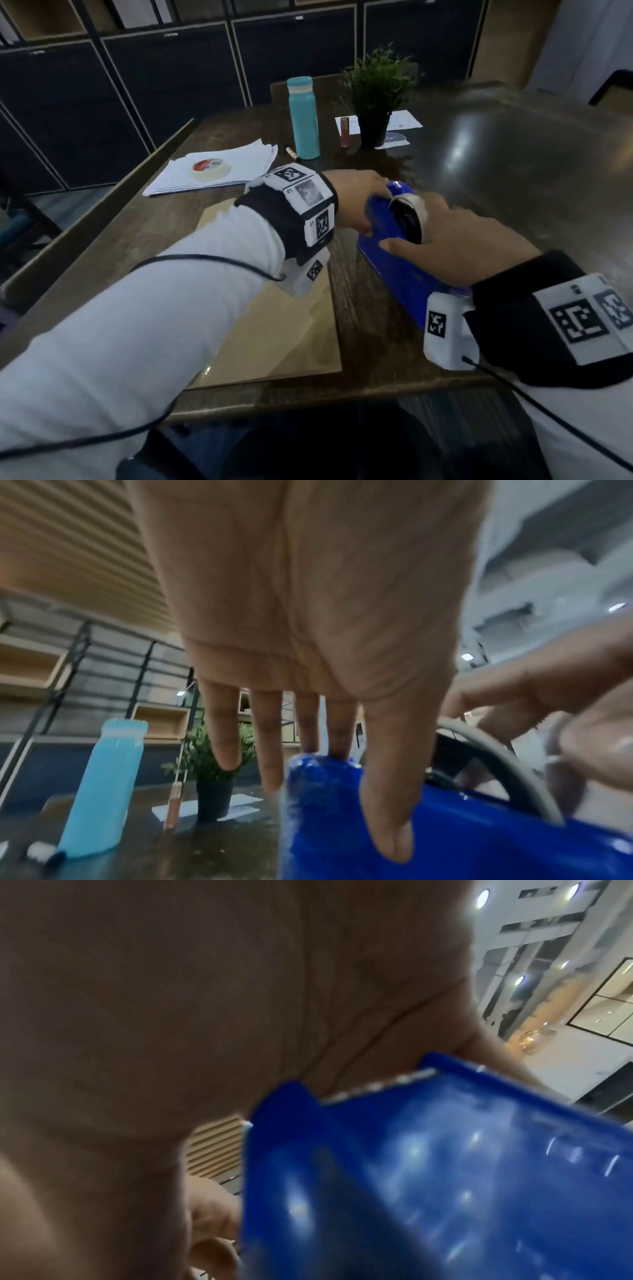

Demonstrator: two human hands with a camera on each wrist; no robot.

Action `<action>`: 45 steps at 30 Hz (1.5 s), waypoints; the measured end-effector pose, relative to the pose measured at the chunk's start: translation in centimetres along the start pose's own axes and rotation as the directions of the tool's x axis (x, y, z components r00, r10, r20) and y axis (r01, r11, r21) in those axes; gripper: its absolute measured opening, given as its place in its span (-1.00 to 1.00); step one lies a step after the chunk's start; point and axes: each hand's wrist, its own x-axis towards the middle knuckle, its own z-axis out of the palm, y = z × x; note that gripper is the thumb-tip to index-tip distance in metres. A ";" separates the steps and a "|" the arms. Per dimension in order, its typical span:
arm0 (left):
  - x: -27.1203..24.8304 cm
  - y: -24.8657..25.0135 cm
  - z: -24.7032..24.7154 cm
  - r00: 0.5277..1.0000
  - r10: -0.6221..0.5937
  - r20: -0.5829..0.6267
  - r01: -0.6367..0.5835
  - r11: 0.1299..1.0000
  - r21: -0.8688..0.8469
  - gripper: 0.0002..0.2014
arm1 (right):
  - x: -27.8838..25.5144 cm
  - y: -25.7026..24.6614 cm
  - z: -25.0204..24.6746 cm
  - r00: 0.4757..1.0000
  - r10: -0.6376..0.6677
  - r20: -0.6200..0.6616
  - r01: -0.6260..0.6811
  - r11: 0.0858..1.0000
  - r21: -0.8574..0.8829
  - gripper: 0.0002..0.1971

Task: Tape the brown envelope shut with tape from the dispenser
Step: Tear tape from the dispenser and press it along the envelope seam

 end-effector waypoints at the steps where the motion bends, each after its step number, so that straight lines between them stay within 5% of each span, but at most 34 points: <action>1: 0.0 -0.2 0.2 1.000 -0.008 0.015 0.008 1.000 0.017 -0.31 | 0.0 0.2 0.1 1.000 0.018 0.017 -0.018 1.000 0.021 -0.16; 8: -0.5 -1.1 0.1 1.000 -0.006 0.017 0.008 0.992 -0.130 -0.28 | 0.2 -1.0 0.1 0.997 -0.039 0.065 0.027 0.985 0.173 -0.16; 13: -2.1 -2.4 0.8 0.991 -0.116 -0.063 0.108 0.987 -0.122 -0.46 | 1.0 -2.5 0.3 0.991 -0.097 0.096 0.070 0.966 0.250 -0.07; 17: -3.6 -3.4 1.7 0.955 -0.254 -0.153 0.221 0.954 -0.203 -0.77 | 2.2 -3.5 0.3 0.991 -0.098 0.096 0.071 0.965 0.254 -0.26; 20: -4.0 -3.2 2.1 0.978 -0.189 -0.090 0.157 0.946 -0.284 -0.75 | 3.1 -3.6 -0.2 0.989 -0.115 0.087 0.088 0.958 0.271 -0.47; 26: -3.9 -2.9 2.9 0.991 -0.130 0.012 0.109 0.772 -0.626 -0.68 | 6.7 -2.2 -1.3 0.998 -0.066 0.001 0.063 0.955 0.290 -0.64; 30: -3.7 -2.3 3.2 0.987 -0.161 0.021 0.124 0.666 -0.735 -0.66 | 8.6 -1.9 -2.7 0.991 -0.100 -0.085 0.117 0.969 0.218 -0.55; 36: -4.2 -2.0 4.2 0.971 -0.240 0.019 0.152 0.547 -0.823 -0.70 | 9.8 -3.3 -1.8 0.988 -0.155 0.022 0.143 0.951 0.275 -0.55; 45: -5.2 -1.5 4.5 0.967 -0.212 0.145 0.214 0.356 -0.910 -0.69 | 10.6 -3.9 -1.8 0.980 -0.188 0.061 0.178 0.974 0.143 -0.59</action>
